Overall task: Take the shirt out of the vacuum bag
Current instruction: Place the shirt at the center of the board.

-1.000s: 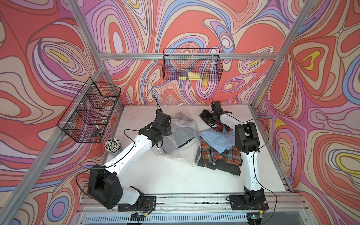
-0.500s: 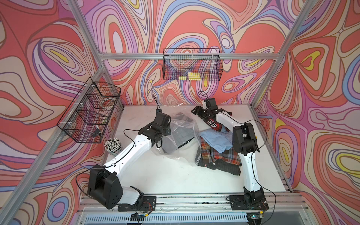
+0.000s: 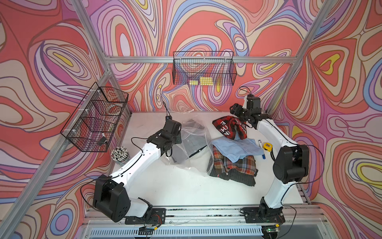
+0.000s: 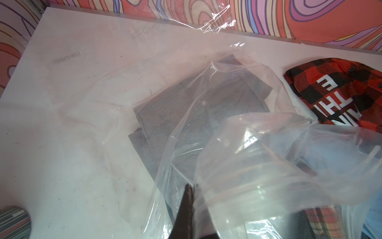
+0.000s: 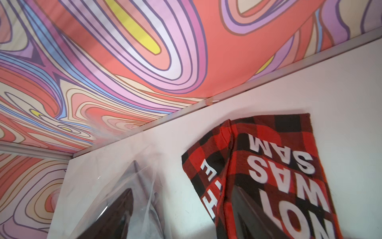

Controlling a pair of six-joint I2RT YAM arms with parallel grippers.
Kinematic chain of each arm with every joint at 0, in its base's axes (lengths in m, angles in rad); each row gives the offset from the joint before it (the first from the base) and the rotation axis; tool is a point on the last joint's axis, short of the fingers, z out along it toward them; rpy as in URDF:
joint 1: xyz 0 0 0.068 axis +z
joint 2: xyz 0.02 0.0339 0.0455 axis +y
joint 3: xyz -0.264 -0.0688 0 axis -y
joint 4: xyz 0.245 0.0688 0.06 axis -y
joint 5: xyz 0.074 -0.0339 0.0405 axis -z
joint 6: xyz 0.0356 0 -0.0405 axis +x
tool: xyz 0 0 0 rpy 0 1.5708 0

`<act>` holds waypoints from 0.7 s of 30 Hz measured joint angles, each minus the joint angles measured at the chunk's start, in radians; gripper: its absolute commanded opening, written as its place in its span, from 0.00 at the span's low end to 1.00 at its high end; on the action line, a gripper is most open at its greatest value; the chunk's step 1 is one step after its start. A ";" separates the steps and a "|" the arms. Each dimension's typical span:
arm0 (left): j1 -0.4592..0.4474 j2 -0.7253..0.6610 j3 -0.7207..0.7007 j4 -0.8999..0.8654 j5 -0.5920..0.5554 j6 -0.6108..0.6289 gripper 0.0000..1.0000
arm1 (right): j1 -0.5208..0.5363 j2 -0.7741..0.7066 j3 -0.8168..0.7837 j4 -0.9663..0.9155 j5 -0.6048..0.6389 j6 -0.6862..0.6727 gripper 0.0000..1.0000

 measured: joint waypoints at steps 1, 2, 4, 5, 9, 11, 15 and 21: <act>0.000 0.000 0.000 0.000 0.000 0.000 0.00 | 0.001 -0.025 -0.063 0.023 0.004 0.008 0.80; 0.000 0.000 0.000 0.000 0.000 0.000 0.00 | 0.000 -0.048 -0.128 0.039 0.002 0.020 0.79; 0.000 0.000 0.000 0.000 0.001 0.000 0.00 | -0.002 -0.079 -0.237 0.060 -0.017 0.051 0.80; 0.000 0.000 0.000 0.000 0.001 0.000 0.00 | -0.004 -0.090 -0.275 0.072 -0.022 0.068 0.79; 0.000 0.000 0.000 0.000 0.001 0.000 0.00 | -0.018 -0.189 -0.421 0.141 -0.029 0.133 0.80; 0.000 0.000 0.000 0.000 0.001 0.000 0.00 | -0.027 -0.238 -0.436 0.170 -0.029 0.161 0.81; 0.000 0.000 0.000 0.000 0.005 0.000 0.00 | -0.058 -0.279 -0.478 0.318 -0.068 0.274 0.81; 0.000 0.008 0.002 -0.005 0.009 0.002 0.00 | -0.103 -0.212 -0.716 0.633 -0.131 0.592 0.79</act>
